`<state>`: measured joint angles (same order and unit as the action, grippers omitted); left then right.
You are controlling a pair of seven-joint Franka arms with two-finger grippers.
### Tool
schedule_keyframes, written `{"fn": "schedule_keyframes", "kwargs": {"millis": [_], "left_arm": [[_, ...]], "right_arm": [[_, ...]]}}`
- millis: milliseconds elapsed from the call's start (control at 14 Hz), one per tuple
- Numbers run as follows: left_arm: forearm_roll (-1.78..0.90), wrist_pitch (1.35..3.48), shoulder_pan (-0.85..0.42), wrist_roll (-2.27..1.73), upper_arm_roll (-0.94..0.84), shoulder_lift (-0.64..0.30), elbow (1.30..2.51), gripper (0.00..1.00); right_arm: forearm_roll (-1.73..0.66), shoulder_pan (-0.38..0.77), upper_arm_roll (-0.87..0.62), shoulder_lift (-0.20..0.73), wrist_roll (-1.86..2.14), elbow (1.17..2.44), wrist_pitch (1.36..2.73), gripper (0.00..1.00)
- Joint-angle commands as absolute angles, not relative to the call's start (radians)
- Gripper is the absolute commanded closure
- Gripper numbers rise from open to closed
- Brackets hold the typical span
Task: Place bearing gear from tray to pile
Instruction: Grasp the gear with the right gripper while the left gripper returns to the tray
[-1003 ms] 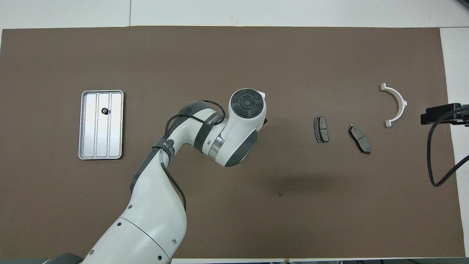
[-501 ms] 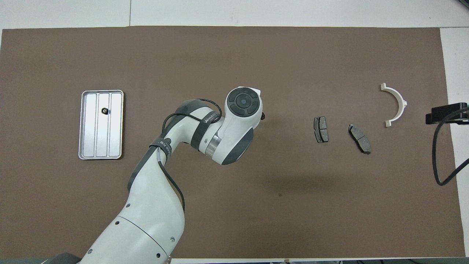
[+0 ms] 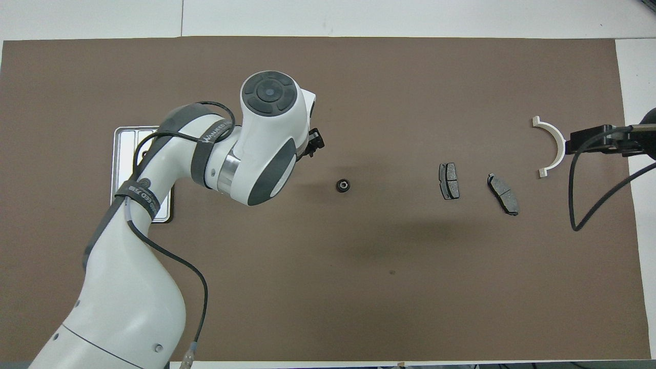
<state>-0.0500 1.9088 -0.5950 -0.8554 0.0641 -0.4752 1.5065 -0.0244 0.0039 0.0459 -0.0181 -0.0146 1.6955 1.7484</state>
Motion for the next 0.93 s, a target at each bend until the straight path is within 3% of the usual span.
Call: {"fn": "schedule_keyframes", "kwargs": {"millis": [0, 358, 860], "left_arm": [[-0.037, 1.908, -0.499, -0.637, 0.055, -0.376, 1.642, 0.00], [-0.035, 1.934, -0.300, -0.215, 0.060, -0.337, 1.713, 0.00], [-0.034, 2.163, -0.141, -0.008, 0.061, -0.324, 1.830, 0.21]], "right_arm": [[-0.038, 0.020, 0.034, 0.064, -0.032, 1.646, 1.795, 0.00], [0.005, 0.197, 0.034, 0.257, -0.245, 1.620, 1.931, 0.01], [0.005, 0.457, 0.032, 0.301, -0.570, 1.704, 2.037, 0.01]]}}
